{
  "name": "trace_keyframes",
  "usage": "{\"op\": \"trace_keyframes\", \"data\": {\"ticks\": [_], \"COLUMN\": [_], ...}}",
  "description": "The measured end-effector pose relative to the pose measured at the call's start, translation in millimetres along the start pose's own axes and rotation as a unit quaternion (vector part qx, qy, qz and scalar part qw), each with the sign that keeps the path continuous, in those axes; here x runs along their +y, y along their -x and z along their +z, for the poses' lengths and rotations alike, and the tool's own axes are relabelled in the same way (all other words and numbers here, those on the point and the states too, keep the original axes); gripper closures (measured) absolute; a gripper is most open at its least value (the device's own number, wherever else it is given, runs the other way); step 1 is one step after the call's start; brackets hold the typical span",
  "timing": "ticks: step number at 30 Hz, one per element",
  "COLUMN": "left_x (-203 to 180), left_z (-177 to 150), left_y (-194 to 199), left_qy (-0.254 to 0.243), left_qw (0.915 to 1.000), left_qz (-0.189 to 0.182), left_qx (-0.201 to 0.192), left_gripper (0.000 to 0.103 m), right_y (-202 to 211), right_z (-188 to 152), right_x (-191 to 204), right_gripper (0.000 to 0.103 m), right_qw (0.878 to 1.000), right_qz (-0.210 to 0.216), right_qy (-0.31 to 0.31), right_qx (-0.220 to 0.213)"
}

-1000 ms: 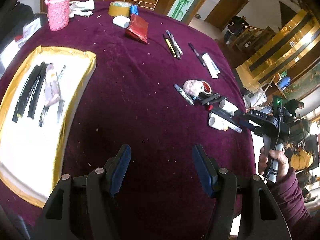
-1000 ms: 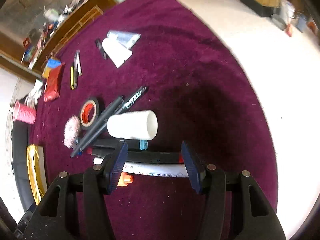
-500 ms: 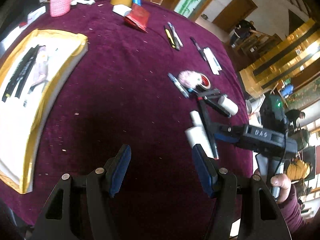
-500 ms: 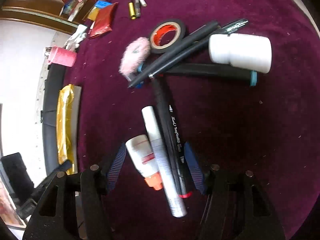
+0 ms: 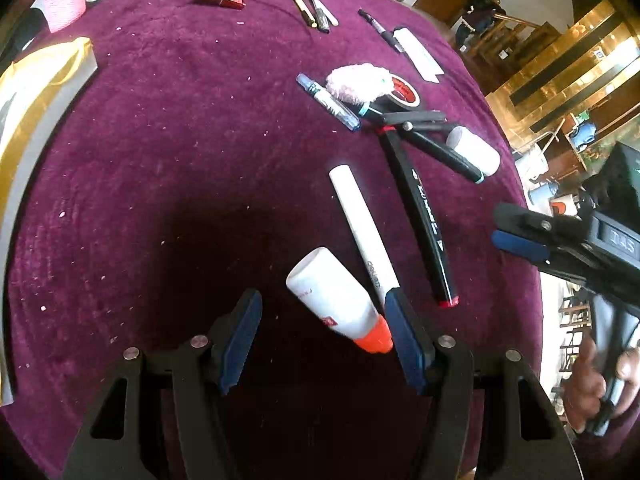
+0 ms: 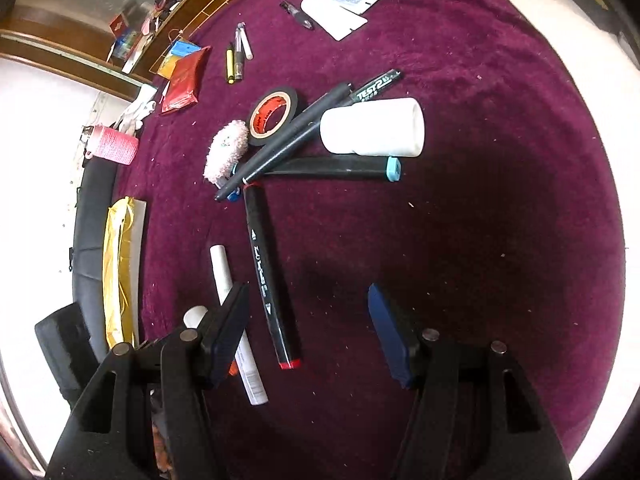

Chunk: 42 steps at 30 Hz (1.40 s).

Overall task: Organize objects
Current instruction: 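Grasp the white orange-capped bottle with the left tool while the right tool grasps the white paint marker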

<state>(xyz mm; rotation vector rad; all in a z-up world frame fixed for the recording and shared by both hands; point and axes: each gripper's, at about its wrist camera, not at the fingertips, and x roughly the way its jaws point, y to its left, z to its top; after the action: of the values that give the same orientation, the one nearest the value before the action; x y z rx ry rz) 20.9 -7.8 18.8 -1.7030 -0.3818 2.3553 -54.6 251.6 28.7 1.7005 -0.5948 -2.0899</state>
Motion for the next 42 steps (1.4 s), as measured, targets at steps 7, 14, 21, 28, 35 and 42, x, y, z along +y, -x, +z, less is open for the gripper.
{"op": "trace_keyframes", "data": {"ticks": [7, 14, 21, 28, 35, 42], "left_x": [2.7, -3.4, -9.8, 35.3, 53.4, 75.4], "left_z": [0.6, 1.6, -10.1, -16.6, -22.2, -19.3], "left_y": [8.8, -1.5, 3.6, 47.7, 74.7, 105.2], "left_qy": [-0.034, -0.036, -0.085, -0.025, -0.032, -0.030], "left_qw": [0.9993, 0.9982, 0.9944, 0.9979, 0.9957, 0.9926], "left_qz": [0.014, 0.048, 0.048, 0.016, 0.017, 0.007], "left_qx": [-0.010, -0.009, -0.040, -0.058, -0.085, -0.118], "left_gripper": [0.066, 0.049, 0.067, 0.078, 0.080, 0.080], "right_y": [12.5, 9.1, -3.7, -26.7, -67.8, -90.0], "right_z": [0.3, -3.0, -10.7, -25.9, -41.3, -49.4], "right_x": [10.2, 37.1, 65.6, 99.4, 127.8, 125.9], "right_gripper": [0.042, 0.042, 0.042, 0.042, 0.042, 0.090], "right_qw": [0.999, 0.998, 0.995, 0.988, 0.969, 0.953], "right_qz": [-0.011, 0.001, -0.001, -0.014, -0.099, -0.182], "right_qy": [0.028, 0.062, 0.097, 0.155, 0.227, 0.243], "right_qx": [-0.021, -0.021, -0.009, 0.013, 0.018, -0.002]}}
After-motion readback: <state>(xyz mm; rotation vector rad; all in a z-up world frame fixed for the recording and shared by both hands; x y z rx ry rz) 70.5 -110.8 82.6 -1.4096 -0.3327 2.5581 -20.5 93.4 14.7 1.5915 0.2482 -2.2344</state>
